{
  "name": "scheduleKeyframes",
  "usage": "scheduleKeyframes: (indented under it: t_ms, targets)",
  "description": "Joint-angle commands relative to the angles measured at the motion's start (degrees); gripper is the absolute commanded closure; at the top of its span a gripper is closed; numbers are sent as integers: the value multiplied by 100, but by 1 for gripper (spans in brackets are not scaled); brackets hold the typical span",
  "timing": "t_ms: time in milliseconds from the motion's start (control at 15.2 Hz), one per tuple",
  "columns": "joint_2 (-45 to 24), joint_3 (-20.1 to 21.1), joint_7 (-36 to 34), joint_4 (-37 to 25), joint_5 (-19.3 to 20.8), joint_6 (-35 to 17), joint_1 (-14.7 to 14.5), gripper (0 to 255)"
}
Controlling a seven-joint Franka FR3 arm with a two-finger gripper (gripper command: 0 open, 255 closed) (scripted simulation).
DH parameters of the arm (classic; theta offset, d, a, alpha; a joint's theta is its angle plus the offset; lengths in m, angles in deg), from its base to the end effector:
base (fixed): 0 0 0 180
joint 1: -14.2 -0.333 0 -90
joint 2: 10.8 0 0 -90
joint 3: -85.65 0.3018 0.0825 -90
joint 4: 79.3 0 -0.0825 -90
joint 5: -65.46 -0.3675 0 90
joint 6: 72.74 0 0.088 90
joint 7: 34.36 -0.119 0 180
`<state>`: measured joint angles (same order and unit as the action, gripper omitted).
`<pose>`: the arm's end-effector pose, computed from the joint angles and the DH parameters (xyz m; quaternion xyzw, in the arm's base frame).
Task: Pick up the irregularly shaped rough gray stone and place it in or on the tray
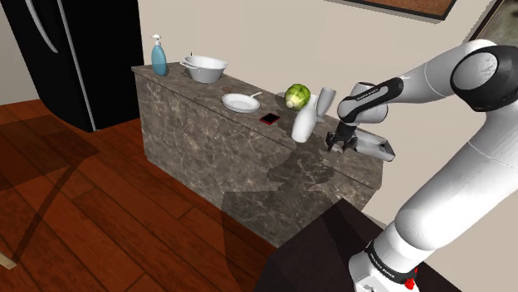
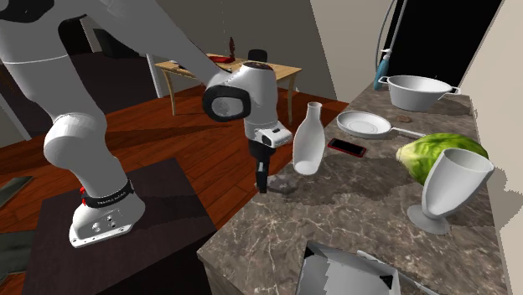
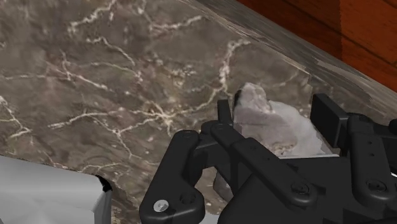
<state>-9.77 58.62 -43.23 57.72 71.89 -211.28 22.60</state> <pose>0.3944 -0.2821 0.3134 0.9402 -0.3383 0.0130 0.0379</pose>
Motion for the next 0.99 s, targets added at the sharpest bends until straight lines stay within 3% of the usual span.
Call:
scheduleKeyframes:
  t_ms: [0,792,924]
  targets:
    - [107,4,-32,-54,54,155,0,255]
    - [710,82,-172,-471,289,1135,3,255]
    - [548,-101,173,-640,207,1124,109,255]
